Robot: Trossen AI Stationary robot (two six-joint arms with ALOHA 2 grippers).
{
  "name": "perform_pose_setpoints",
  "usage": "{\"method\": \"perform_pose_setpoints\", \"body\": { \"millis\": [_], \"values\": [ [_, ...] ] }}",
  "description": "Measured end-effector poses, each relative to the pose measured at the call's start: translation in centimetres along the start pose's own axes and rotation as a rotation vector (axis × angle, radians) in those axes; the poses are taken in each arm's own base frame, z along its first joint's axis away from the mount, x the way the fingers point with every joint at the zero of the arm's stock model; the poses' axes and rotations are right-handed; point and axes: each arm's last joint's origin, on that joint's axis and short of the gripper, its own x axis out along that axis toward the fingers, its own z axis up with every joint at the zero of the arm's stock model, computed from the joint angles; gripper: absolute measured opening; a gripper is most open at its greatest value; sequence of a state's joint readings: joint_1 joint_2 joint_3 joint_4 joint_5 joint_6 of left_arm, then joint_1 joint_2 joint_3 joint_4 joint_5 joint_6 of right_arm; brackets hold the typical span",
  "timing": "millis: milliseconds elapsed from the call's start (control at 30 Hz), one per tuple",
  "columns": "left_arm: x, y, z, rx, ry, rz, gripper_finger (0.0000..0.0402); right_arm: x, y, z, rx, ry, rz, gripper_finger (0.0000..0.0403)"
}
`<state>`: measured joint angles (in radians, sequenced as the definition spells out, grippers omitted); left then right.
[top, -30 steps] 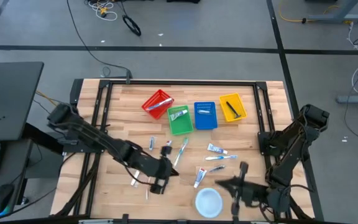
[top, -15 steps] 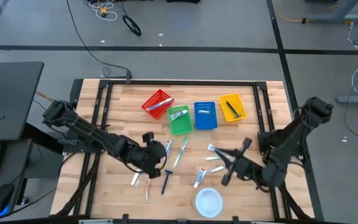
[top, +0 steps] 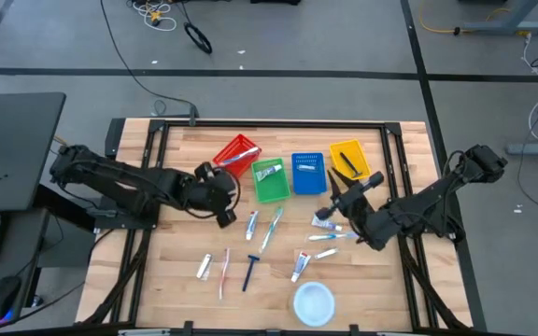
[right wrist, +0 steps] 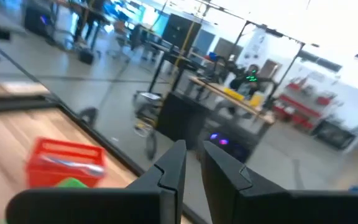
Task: Pick & Place Travel size toiletries
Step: Put the orange toothbrush into the red bin
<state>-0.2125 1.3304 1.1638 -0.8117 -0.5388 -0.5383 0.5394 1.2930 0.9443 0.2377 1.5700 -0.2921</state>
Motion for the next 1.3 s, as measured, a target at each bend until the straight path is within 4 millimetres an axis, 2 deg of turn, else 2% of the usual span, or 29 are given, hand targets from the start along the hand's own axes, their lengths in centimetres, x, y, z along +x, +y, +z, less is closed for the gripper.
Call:
{"method": "perform_pose_setpoints", "body": {
  "millis": [133,333,433,533,667,800,900,1067,1167,1300],
  "values": [
    [2.2,0.8,-0.5,-0.08,0.041,-0.014,0.0079,1.0,0.0,-0.3,-0.073,0.016,-0.033,0.0059],
    [4.4,1.4,-3.1,-0.283,0.219,-0.077,0.0079,2.1,0.5,-2.0,-0.083,0.027,-0.039,0.006],
    [4.8,1.5,-4.2,-0.427,0.305,-0.085,0.0079,3.1,0.9,-3.2,-0.052,0.027,0.029,0.0062],
    [5.5,1.0,-5.8,-0.485,0.434,-0.12,0.0082,4.6,1.2,-4.7,0.013,0.043,0.152,0.0071],
    [5.6,0.4,-7.6,-0.534,0.541,-0.158,0.0092,6.7,1.5,-7.1,0.096,0.105,0.338,0.0098],
    [5.6,0.1,-8.8,-0.563,0.583,-0.131,0.0111,8.3,1.4,-9.1,0.134,0.174,0.447,0.0133],
    [5.6,-0.2,-9.4,-0.591,0.592,-0.12,0.0127,9.3,1.0,-9.8,0.15,0.201,0.45,0.0159],
    [5.3,-1.7,-9.3,-0.622,0.539,-0.226,0.0151,11.7,-0.3,-10.4,0.127,0.235,0.364,0.0194],
    [5.0,-2.7,-9.1,-0.632,0.5,-0.299,0.0159,13.4,-1.4,-11.7,0.12,0.329,0.33,0.0207],
    [5.0,-3.5,-9.4,-0.679,0.549,-0.324,0.0158,14.7,-2.6,-13.4,0.229,0.494,0.406,0.0211]
  ]
}}
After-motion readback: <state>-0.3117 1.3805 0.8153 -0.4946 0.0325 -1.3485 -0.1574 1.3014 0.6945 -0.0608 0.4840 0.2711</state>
